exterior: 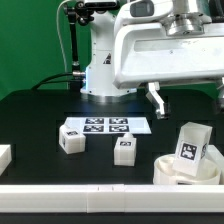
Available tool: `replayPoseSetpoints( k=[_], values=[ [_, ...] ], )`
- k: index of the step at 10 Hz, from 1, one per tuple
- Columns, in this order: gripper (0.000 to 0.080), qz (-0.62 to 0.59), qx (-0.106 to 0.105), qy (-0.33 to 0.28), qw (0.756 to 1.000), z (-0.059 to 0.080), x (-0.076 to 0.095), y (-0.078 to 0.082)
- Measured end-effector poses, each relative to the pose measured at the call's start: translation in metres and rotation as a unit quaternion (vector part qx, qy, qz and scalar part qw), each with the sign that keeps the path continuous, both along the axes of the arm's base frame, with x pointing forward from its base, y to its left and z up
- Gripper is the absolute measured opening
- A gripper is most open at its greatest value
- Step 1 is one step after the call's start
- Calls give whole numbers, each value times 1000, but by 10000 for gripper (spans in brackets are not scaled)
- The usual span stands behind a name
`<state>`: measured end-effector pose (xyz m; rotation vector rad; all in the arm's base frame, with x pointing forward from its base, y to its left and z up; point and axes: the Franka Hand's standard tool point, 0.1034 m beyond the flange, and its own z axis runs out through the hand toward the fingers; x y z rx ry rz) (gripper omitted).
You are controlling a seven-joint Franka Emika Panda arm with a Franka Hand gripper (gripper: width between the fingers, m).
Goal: Assemble stool
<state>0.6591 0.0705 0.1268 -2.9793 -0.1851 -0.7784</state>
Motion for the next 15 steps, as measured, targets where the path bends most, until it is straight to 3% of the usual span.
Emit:
replayPoseSetpoints(
  k=[1, 2, 3, 8, 10, 15],
  values=[
    [649, -9, 5, -1, 1000, 1, 0, 0],
    [649, -60, 34, 26, 997, 0, -5, 1],
    [649, -82, 43, 76, 993, -1, -13, 4],
    [649, -71, 42, 244, 966, -1, -23, 4],
    [649, -85, 45, 237, 967, -6, -15, 2],
    [649, -93, 48, 232, 967, -11, -18, 6]
  ],
)
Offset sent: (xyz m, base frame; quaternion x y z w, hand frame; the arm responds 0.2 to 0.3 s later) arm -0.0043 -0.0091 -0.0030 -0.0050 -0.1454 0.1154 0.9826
